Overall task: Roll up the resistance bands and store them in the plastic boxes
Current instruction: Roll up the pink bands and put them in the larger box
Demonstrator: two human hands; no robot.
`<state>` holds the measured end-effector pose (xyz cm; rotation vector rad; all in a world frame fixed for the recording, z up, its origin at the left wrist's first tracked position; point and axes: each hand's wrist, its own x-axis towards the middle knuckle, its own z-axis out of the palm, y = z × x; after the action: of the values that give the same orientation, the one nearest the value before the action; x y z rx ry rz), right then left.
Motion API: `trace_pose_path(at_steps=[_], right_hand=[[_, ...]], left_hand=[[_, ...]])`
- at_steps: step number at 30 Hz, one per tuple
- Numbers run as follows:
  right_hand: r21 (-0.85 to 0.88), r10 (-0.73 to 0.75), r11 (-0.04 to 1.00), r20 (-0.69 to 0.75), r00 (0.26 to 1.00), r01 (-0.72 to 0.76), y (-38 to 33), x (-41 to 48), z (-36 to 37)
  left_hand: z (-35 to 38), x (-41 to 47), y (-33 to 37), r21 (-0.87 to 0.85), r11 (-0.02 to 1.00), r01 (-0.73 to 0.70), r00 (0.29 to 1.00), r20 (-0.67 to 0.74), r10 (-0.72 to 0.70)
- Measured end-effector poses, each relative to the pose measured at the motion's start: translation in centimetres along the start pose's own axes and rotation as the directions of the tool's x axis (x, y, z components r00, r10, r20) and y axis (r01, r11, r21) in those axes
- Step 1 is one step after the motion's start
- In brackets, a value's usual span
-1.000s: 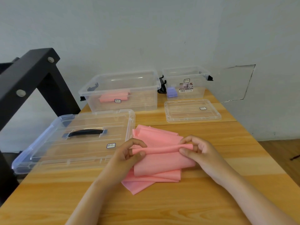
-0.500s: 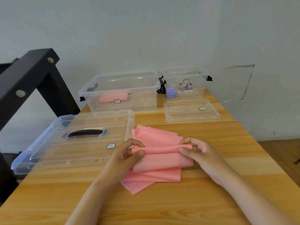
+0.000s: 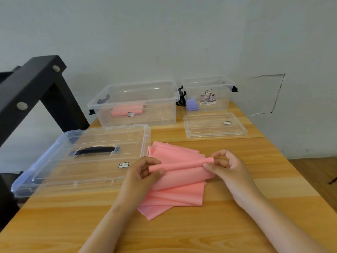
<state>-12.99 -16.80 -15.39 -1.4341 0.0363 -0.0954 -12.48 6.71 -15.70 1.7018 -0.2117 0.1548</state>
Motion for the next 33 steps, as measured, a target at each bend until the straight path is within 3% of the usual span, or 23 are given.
trace_pose_path(at_steps=[8,19,25,28,33], right_hand=[[-0.052,-0.057,0.997,-0.044,0.997,0.055,0.2,-0.2,0.4],[-0.067,-0.081,0.995,-0.035,0.996,0.079,0.2,-0.1,0.1],[0.049,0.042,0.998,0.06,0.997,-0.045,0.2,0.1,0.0],[-0.024,0.055,0.998,0.11,0.992,-0.053,0.4,0.1,0.0],[0.001,0.036,0.999,0.19,0.981,-0.037,0.0,0.0,-0.2]], left_hand=[[1.2,-0.2,-0.1,0.188,0.973,-0.134,0.989,-0.04,0.144],[1.2,-0.3,-1.0,0.247,0.962,-0.117,0.992,-0.007,0.122],[1.1,-0.3,-0.8,0.261,0.955,-0.141,0.99,0.007,0.144],[1.0,-0.3,-0.6,0.252,0.954,-0.162,0.987,0.031,0.159],[0.1,-0.2,0.1,0.094,0.985,-0.146,0.986,0.09,0.138]])
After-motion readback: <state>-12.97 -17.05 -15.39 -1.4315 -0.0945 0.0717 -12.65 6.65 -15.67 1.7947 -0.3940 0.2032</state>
